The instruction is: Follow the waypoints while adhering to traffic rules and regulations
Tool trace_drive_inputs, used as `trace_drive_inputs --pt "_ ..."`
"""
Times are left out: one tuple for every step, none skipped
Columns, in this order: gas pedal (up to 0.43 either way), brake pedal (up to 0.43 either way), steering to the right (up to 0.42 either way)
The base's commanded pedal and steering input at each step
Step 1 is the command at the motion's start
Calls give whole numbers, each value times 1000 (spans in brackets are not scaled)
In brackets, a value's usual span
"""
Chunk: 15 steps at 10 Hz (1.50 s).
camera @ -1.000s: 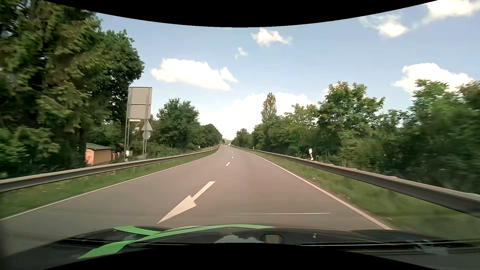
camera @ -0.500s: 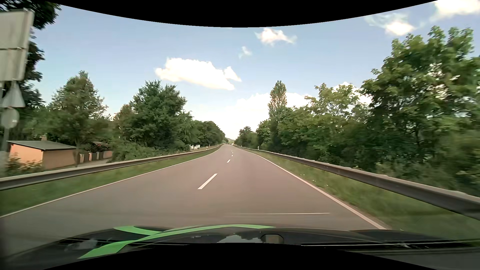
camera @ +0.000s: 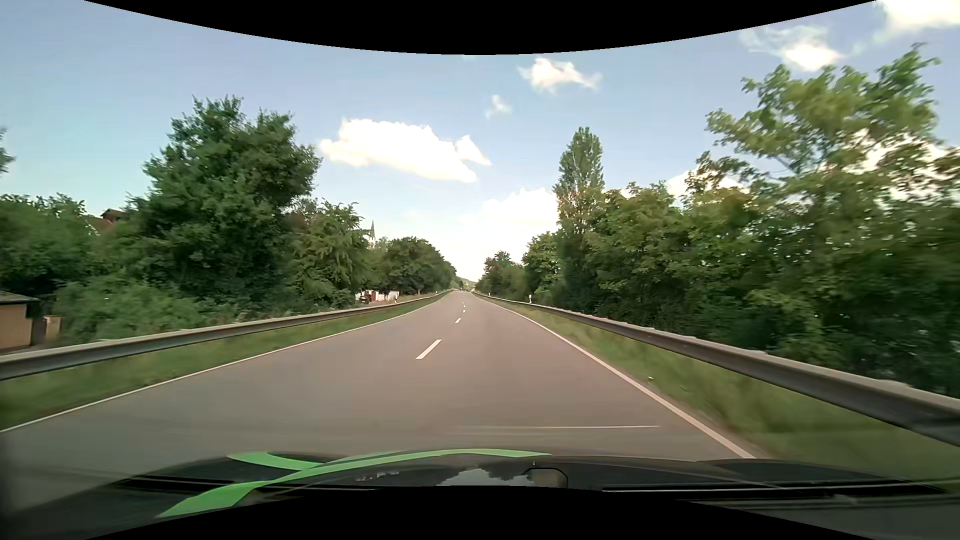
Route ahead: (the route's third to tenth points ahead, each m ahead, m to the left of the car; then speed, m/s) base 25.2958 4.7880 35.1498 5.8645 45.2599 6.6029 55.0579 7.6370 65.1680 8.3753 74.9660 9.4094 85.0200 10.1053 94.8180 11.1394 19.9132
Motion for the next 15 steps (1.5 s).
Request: trace_drive_inputs --pt "248 0 -10" --pt "248 0 -10" --pt "248 0 -11" --pt "248 0 -12" --pt "248 0 -12" --pt "248 0 -12" --pt "228 0 -12" --pt "228 0 -13" --pt "228 0 -13" --pt "228 0 -14" --pt "228 0 -13" --pt "228 0 -13" --pt "197 0 -12" --pt "189 0 -12" --pt "189 0 -13"
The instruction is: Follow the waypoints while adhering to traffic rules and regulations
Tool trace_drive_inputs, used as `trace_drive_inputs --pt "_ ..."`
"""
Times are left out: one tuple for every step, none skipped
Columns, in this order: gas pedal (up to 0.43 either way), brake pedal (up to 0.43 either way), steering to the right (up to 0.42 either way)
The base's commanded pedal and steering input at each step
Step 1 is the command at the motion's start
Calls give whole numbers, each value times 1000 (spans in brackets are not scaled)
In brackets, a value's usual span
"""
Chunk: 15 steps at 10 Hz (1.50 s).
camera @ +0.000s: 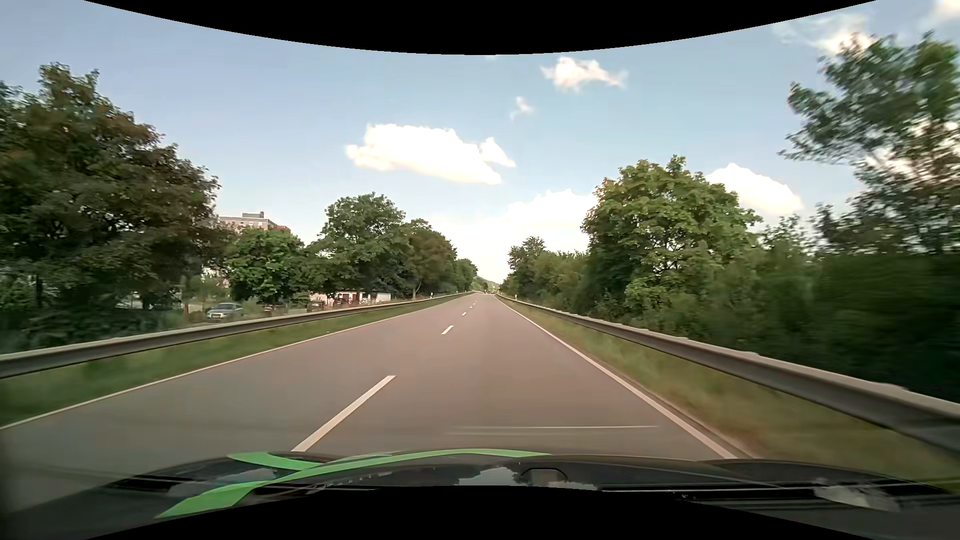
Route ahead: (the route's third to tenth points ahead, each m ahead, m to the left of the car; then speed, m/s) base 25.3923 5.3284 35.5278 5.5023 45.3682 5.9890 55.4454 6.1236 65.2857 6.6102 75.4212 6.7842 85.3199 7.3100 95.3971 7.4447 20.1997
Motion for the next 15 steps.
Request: trace_drive_inputs --pt "197 0 -13" --pt "209 0 -13" --pt "220 0 -12" --pt "228 0 -12" --pt "228 0 -12" --pt "209 0 -12" --pt "197 0 -11" --pt "197 0 -10" --pt "197 0 -9" --pt "197 0 -8" --pt "197 0 -5" --pt "189 0 -2" --pt "189 0 0" --pt "189 0 -1" --pt "177 0 0"
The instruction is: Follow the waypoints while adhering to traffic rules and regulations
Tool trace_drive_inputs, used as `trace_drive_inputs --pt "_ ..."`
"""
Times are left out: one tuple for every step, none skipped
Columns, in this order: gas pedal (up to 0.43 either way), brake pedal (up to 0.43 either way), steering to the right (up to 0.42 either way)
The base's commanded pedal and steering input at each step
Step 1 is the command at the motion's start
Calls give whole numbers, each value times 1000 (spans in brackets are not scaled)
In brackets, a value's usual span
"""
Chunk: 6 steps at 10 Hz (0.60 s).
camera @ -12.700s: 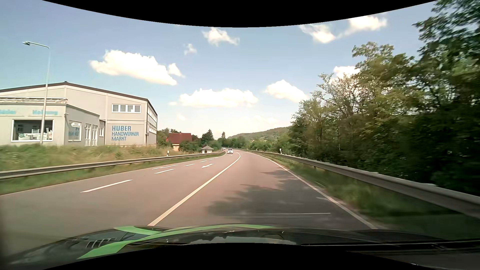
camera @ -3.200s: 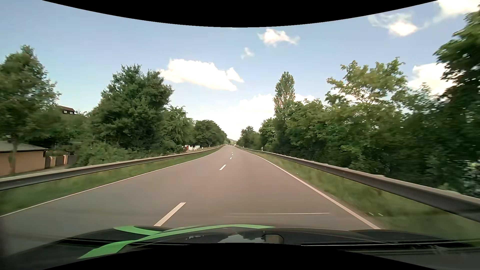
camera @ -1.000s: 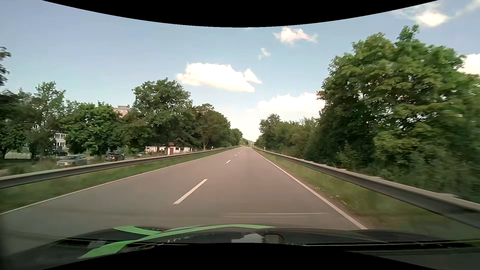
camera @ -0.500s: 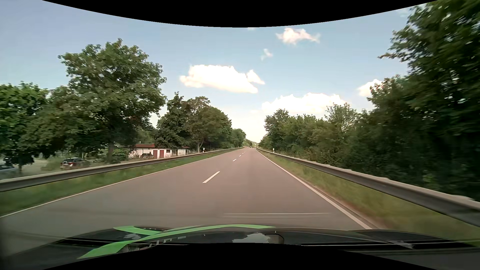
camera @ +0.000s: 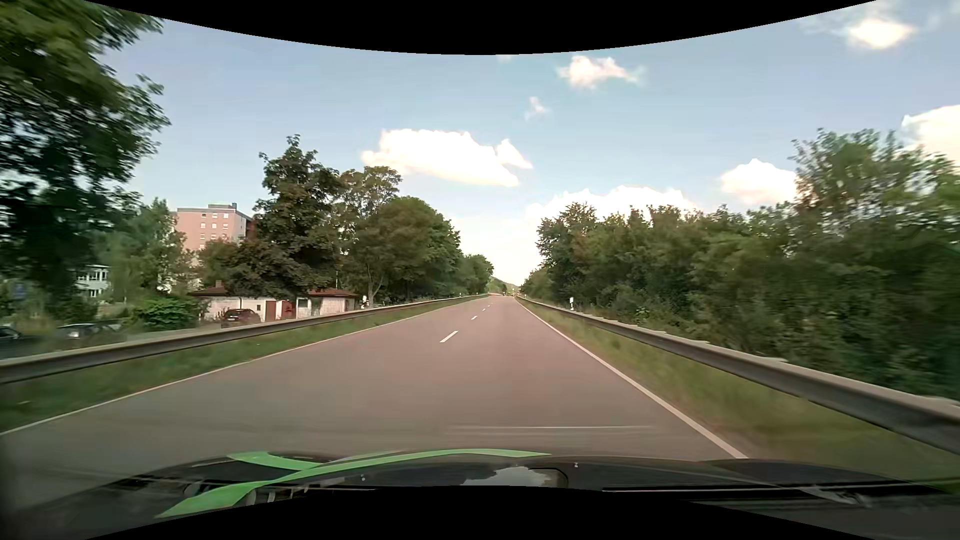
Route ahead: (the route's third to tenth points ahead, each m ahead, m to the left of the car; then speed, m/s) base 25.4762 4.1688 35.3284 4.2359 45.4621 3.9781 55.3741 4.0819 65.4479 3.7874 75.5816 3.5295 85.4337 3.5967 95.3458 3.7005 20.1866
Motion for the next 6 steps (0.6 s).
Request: trace_drive_inputs --pt "177 0 0" --pt "177 0 -1" --pt "189 0 0" --pt "197 0 0" --pt "197 0 1" --pt "189 0 1"
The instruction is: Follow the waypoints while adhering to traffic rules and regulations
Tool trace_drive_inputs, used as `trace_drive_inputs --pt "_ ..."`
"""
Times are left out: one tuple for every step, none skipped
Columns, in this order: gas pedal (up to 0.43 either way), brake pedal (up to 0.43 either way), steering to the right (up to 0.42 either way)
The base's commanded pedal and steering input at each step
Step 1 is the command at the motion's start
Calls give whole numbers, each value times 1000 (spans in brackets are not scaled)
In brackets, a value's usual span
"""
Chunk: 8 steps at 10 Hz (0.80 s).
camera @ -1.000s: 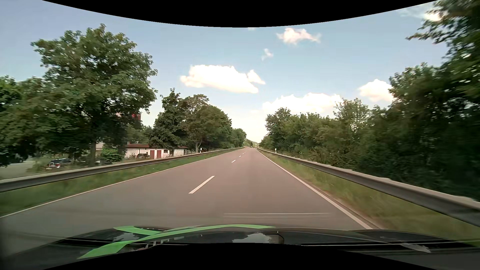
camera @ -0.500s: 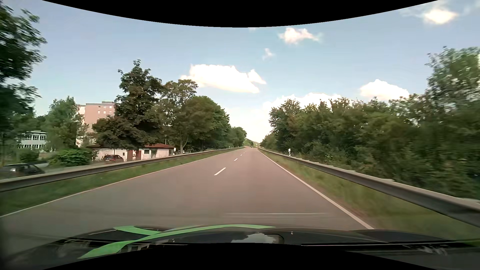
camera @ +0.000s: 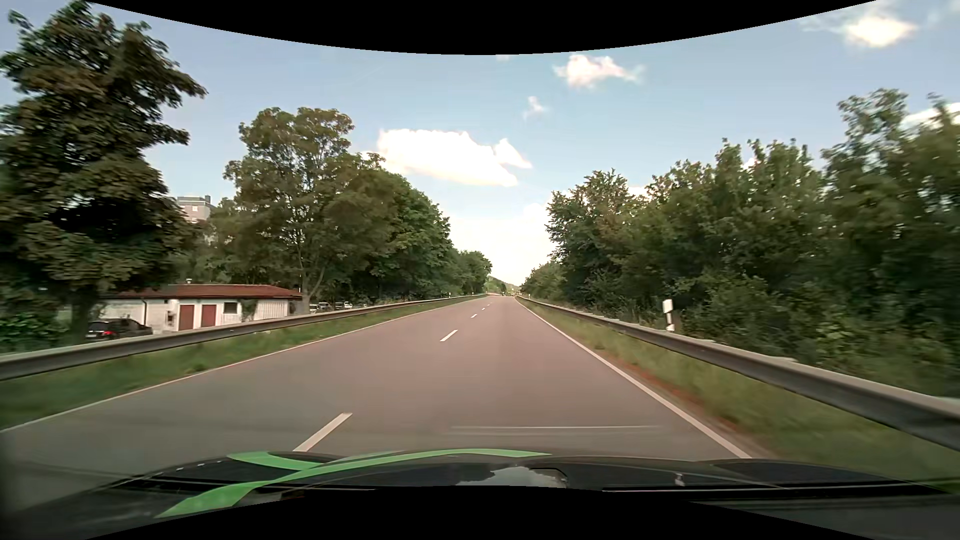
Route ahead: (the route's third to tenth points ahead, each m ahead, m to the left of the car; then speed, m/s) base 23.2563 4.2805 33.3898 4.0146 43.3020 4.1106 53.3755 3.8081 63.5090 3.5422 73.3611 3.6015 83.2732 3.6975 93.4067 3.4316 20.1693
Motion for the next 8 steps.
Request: trace_drive_inputs --pt "189 0 1" --pt "177 0 1" --pt "177 0 1" --pt "177 0 1" --pt "177 0 1" --pt "177 0 0" --pt "157 0 0" --pt "157 0 -1"
